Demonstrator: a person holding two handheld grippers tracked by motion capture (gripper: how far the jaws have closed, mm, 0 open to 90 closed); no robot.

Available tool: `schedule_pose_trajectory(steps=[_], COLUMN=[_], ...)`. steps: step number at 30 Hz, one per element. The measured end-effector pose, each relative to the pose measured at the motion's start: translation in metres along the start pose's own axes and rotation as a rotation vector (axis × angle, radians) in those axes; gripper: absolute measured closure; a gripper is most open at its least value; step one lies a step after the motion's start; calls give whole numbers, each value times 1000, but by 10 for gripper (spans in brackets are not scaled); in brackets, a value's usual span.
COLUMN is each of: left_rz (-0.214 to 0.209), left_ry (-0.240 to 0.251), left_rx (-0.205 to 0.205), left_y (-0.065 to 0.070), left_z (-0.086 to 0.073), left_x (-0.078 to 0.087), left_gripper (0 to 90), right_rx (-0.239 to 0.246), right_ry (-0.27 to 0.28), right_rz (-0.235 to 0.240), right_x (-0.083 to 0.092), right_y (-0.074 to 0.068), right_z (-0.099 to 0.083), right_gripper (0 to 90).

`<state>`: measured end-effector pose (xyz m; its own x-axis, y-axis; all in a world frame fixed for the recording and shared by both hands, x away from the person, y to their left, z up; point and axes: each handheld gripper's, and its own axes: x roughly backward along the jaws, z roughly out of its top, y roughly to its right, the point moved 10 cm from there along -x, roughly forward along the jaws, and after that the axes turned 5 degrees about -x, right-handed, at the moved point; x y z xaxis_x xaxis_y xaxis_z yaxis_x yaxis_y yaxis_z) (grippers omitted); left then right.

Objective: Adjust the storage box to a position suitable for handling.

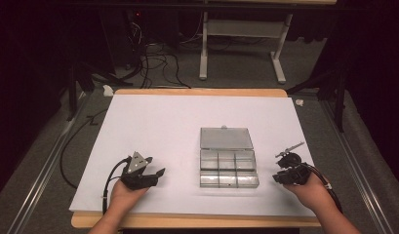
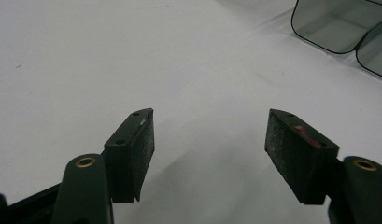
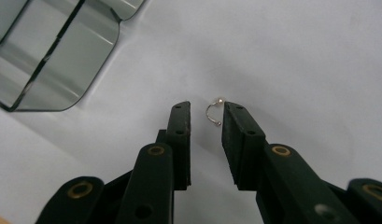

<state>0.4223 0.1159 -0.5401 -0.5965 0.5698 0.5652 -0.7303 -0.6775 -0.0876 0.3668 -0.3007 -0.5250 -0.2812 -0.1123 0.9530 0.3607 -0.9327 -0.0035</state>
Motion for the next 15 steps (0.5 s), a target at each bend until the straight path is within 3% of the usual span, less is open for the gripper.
schedule_pose_trajectory(steps=[6, 15], left_rz=[2, 3], left_ry=[1, 0], left_rx=[-2, -4], left_y=[0, 0], left_z=[0, 0], left_x=[0, 0], left_gripper=[337, 338], right_rx=[0, 6], right_ry=[-55, -90], right_rz=[0, 9], right_x=[-7, -15], right_y=[6, 9], right_z=[4, 8], right_gripper=[738, 750])
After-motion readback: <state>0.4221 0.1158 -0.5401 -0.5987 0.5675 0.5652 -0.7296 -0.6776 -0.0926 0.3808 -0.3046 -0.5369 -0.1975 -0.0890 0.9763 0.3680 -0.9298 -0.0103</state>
